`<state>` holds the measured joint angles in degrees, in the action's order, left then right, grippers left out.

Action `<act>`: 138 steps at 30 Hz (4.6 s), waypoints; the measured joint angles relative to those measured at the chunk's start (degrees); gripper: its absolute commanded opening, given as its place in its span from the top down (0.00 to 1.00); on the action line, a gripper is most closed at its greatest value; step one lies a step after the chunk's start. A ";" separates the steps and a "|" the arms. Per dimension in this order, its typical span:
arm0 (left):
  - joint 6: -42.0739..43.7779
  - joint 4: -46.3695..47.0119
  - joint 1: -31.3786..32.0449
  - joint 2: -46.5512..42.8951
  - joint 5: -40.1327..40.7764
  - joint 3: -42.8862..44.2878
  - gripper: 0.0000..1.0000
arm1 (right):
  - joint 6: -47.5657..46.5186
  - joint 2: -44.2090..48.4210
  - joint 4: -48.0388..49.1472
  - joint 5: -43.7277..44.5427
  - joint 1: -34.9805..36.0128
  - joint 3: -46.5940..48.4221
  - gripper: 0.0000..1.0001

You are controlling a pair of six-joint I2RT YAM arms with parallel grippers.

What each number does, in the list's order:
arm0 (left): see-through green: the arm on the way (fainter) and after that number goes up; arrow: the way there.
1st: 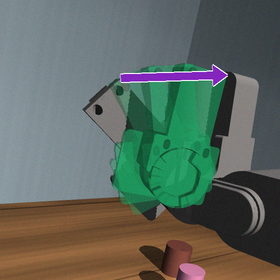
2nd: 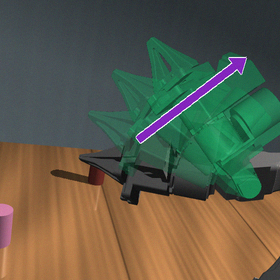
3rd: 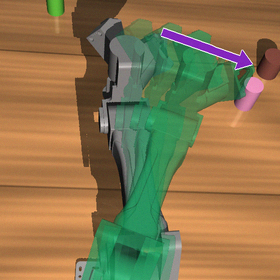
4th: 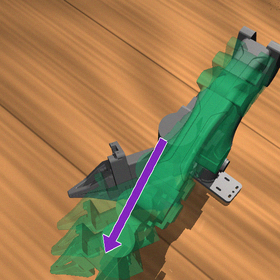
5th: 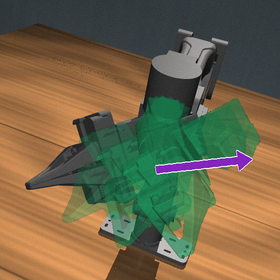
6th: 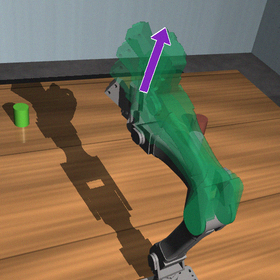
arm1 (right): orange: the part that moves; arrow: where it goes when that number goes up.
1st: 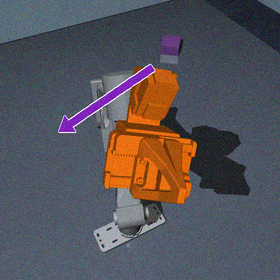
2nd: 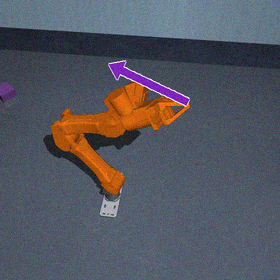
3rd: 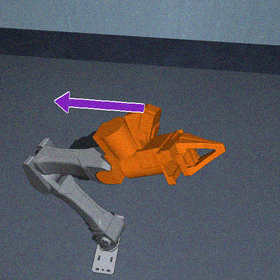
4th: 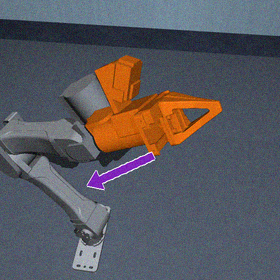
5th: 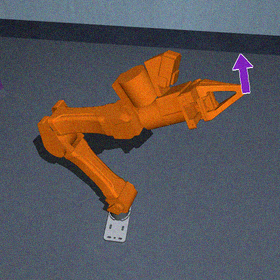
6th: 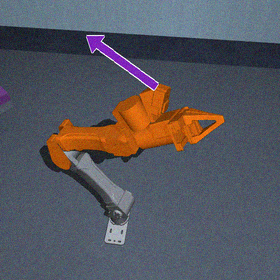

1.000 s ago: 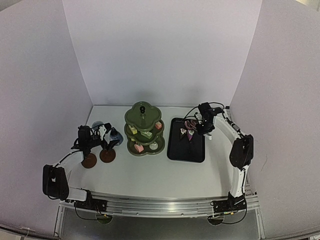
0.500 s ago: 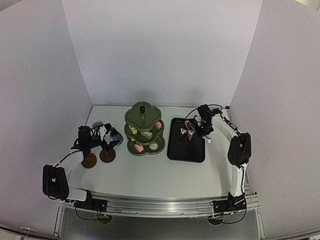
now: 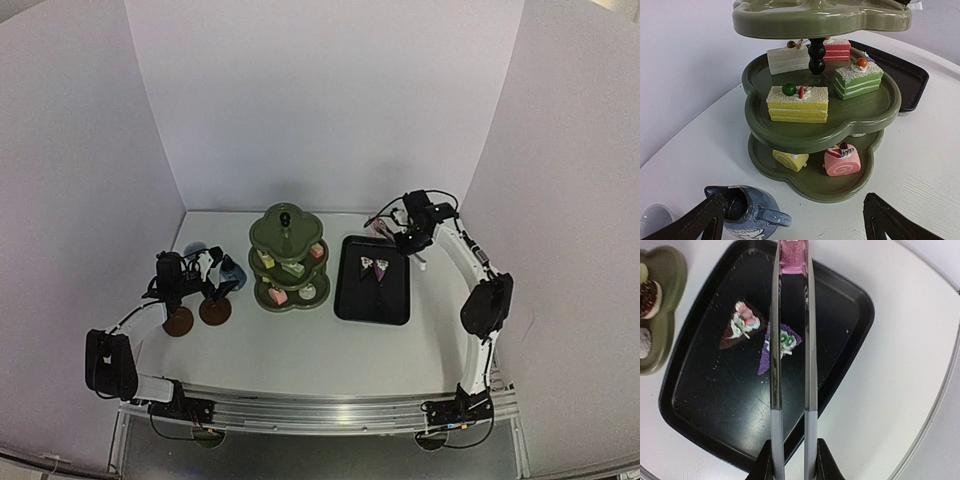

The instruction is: Serve the afternoon tea

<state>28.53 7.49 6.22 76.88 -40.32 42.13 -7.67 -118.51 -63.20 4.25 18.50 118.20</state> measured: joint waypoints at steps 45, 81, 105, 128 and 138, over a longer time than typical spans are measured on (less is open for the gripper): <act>0.15 0.00 0.00 -0.11 -0.57 0.00 0.04 | -5.56 -6.09 2.55 -13.49 18.17 22.48 0.80; 0.20 -0.02 0.00 -0.11 -0.55 0.00 0.03 | -3.94 -1.16 3.18 -11.72 18.21 19.09 0.67; -0.05 0.04 0.00 -0.13 -0.53 0.00 0.03 | 14.39 18.52 4.22 15.09 18.29 -4.24 0.69; -0.33 0.09 0.00 -0.15 -0.55 -0.70 0.03 | 34.57 23.94 10.08 13.04 18.29 -41.22 0.68; -0.33 0.09 0.00 -0.37 -0.55 -0.70 0.03 | 36.61 19.61 15.28 8.40 18.29 -42.15 0.68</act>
<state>28.21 7.57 6.22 76.51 -40.86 41.43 28.93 -98.89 -47.92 12.66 36.80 76.05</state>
